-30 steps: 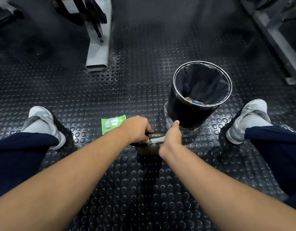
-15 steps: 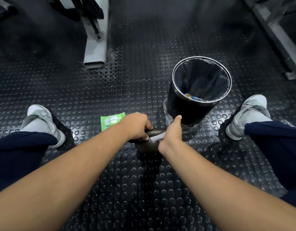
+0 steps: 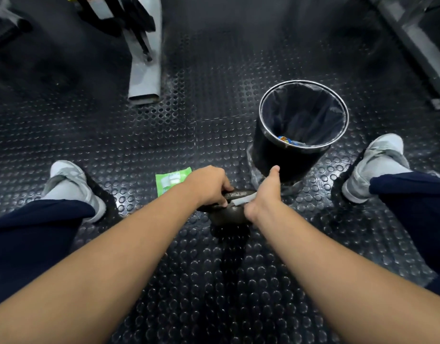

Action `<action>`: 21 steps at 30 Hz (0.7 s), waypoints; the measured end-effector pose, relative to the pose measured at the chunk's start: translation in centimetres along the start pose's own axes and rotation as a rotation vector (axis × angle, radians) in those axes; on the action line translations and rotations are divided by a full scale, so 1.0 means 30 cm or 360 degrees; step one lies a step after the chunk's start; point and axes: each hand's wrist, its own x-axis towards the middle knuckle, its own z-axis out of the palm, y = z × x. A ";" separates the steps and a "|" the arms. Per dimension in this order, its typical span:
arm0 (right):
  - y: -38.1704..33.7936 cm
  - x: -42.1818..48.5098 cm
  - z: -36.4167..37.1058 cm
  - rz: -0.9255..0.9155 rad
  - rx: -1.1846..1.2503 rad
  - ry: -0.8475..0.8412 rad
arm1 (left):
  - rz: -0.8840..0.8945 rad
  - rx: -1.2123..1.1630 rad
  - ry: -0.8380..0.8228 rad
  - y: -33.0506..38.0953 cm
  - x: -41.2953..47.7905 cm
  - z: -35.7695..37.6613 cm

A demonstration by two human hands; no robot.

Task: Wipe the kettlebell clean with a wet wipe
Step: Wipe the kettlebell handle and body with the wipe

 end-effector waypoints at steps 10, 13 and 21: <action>0.001 -0.038 -0.063 0.0062 -0.0258 -0.0118 | -0.0009 -0.0044 -0.0021 -0.001 0.006 0.001; 0.001 -0.085 -0.012 0.0037 -0.0293 -0.0063 | 0.0001 -0.0023 0.0001 -0.003 0.007 0.005; 0.065 0.030 -0.038 -0.0052 -0.0470 0.0007 | -0.0020 -0.0039 -0.0004 -0.006 0.007 0.011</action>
